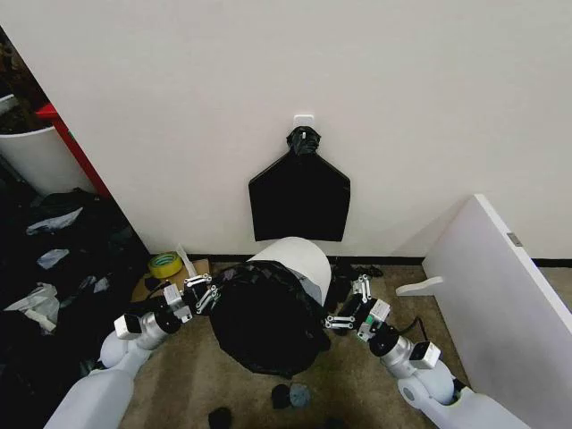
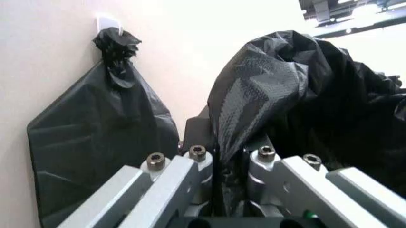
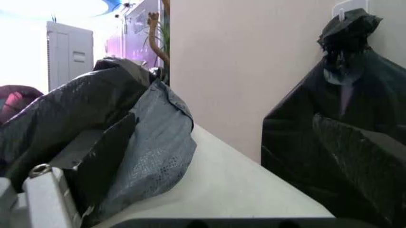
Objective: Place the garbage bag over the trash bin.
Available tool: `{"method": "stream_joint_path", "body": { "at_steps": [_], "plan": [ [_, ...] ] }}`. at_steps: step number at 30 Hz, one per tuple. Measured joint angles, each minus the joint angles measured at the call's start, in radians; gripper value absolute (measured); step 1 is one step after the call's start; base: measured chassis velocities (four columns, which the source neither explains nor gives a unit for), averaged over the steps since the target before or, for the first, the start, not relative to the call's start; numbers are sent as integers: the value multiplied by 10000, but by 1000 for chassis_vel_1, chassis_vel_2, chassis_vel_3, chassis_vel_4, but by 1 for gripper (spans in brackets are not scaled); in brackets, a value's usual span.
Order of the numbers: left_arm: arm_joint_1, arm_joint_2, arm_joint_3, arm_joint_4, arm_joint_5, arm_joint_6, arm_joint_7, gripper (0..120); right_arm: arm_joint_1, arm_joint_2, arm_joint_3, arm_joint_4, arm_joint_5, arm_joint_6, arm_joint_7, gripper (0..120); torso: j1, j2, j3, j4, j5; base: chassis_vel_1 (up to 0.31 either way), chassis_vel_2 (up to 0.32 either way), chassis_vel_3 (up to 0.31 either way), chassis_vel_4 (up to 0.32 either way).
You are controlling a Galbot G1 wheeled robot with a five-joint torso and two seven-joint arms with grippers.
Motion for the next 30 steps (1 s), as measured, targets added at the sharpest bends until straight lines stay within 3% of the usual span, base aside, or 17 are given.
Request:
{"method": "stream_joint_path", "body": {
  "at_steps": [13, 21, 30],
  "plan": [
    [173, -29, 32, -223, 12, 186, 121, 4, 474, 323, 38, -438, -1237, -197, 1241, 100, 0, 0, 0, -1, 1, 0, 0, 0, 0],
    [279, -162, 5, -190, 12, 237, 145, 4, 690, 607, -197, -289, -663, 226, 1286, 100, 0, 0, 0, 0, 0, 0, 0, 0, 0],
    [297, -85, -42, -30, -390, 546, -652, 4, 613, 455, 165, -273, -243, 438, 915, 100, 0, 0, 0, -1, 1, 0, 0, 0, 0]
  ]
}}
